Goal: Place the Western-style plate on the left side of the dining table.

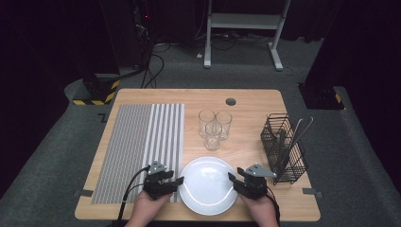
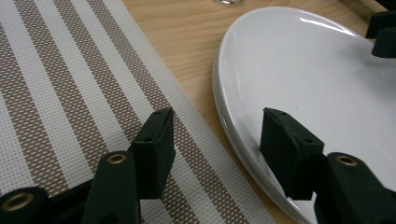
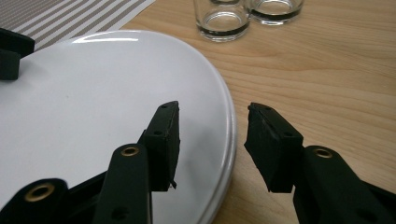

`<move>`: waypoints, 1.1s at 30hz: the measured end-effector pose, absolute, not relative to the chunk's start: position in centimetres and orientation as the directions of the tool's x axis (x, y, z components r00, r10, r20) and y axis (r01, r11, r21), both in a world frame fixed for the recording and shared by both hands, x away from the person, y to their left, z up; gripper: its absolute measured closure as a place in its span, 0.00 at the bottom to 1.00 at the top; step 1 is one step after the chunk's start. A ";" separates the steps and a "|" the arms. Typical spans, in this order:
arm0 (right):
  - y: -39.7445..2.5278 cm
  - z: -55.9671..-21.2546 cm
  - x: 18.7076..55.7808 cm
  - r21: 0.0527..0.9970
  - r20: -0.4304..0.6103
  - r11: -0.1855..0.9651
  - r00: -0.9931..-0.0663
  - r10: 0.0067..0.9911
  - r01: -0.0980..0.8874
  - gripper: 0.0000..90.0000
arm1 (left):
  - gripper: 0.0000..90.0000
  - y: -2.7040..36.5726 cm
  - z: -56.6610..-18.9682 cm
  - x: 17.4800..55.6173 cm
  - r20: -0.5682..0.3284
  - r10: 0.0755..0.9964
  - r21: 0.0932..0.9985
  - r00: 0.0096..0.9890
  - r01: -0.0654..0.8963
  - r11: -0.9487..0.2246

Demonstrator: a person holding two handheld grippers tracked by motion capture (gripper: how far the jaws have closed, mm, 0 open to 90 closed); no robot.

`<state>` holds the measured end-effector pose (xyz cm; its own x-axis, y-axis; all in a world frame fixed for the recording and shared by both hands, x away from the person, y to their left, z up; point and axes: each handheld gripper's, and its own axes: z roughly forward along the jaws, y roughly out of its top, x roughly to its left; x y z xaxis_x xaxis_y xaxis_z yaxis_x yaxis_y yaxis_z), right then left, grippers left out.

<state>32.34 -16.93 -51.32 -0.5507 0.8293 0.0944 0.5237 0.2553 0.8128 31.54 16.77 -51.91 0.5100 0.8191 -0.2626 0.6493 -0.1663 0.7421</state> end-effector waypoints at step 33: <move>-17.3 -51.5 31.2 0.753 0.258 0.140 -0.485 0.836 0.643 0.55 | 0.65 16.1 -52.4 31.0 -0.386 0.770 0.692 0.508 0.711 -0.123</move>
